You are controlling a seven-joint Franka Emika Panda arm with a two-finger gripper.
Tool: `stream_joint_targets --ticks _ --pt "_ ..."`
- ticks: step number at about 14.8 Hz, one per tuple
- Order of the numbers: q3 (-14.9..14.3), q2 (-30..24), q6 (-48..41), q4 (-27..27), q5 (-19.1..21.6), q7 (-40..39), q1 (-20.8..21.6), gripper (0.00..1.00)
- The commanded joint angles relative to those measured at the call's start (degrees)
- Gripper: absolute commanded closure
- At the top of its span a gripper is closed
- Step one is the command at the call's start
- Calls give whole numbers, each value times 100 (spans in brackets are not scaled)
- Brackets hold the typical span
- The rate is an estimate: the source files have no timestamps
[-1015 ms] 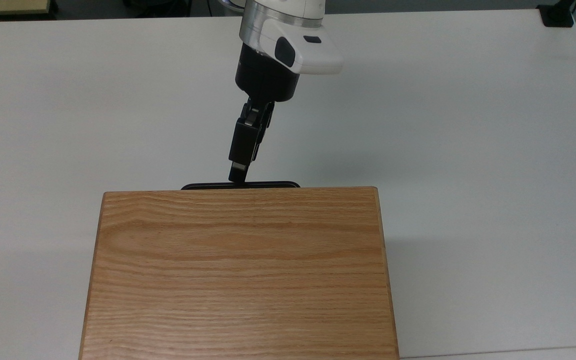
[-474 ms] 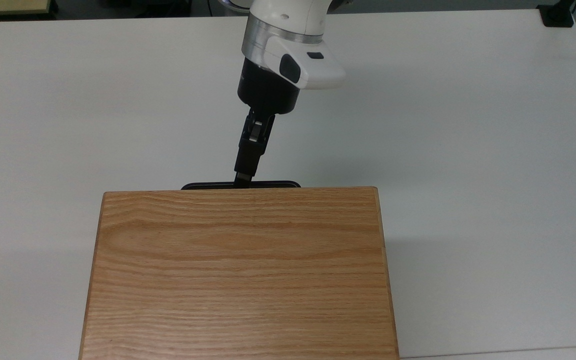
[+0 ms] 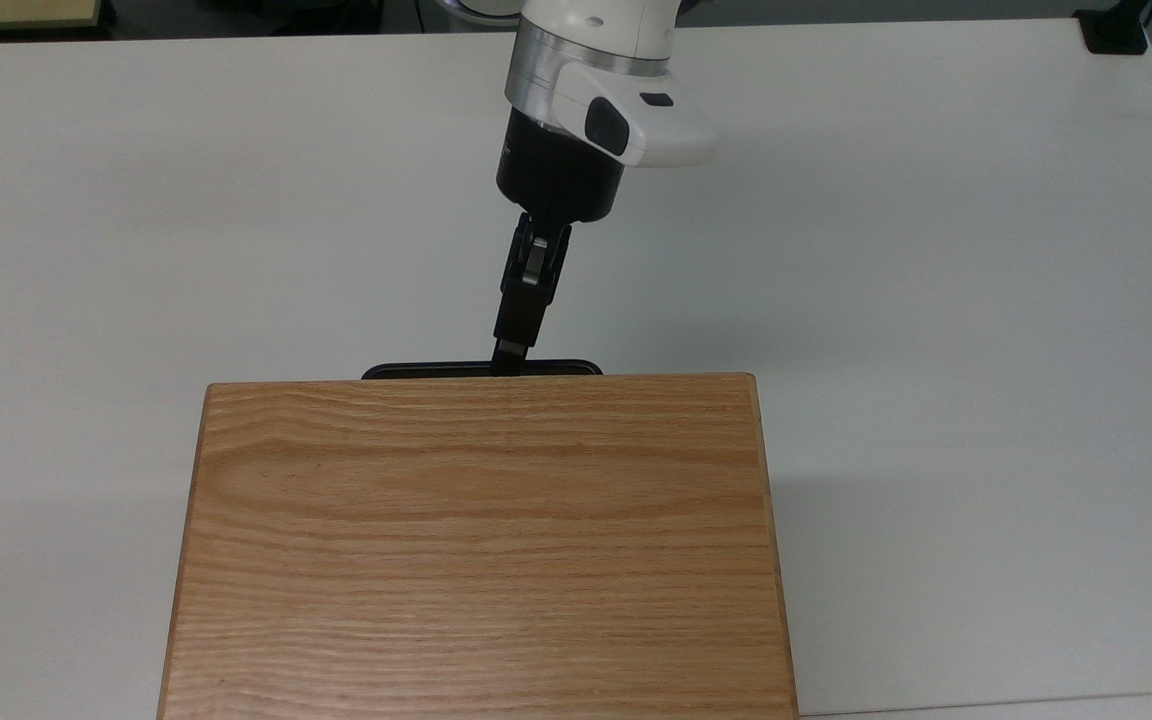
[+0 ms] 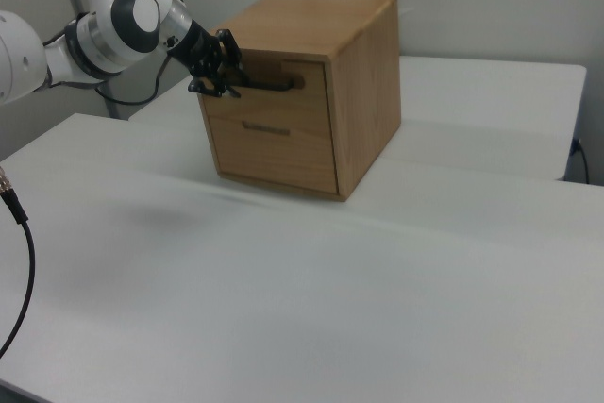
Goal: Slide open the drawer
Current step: 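Close the gripper on the black bar handle of the upper drawer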
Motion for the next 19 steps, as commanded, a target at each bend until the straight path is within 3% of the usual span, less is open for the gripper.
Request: stream_joint_targets --ticks 1,6,9,13,19 --pt "-37 -63 33 -234 -82 10 72 62" --pt "-80 138 207 -181 -196 72 63 62" --pt "-133 148 349 -190 -205 72 63 71" --pt "-133 69 332 -225 -179 326 133 76" --pt "-116 -405 297 -900 -170 590 239 80"
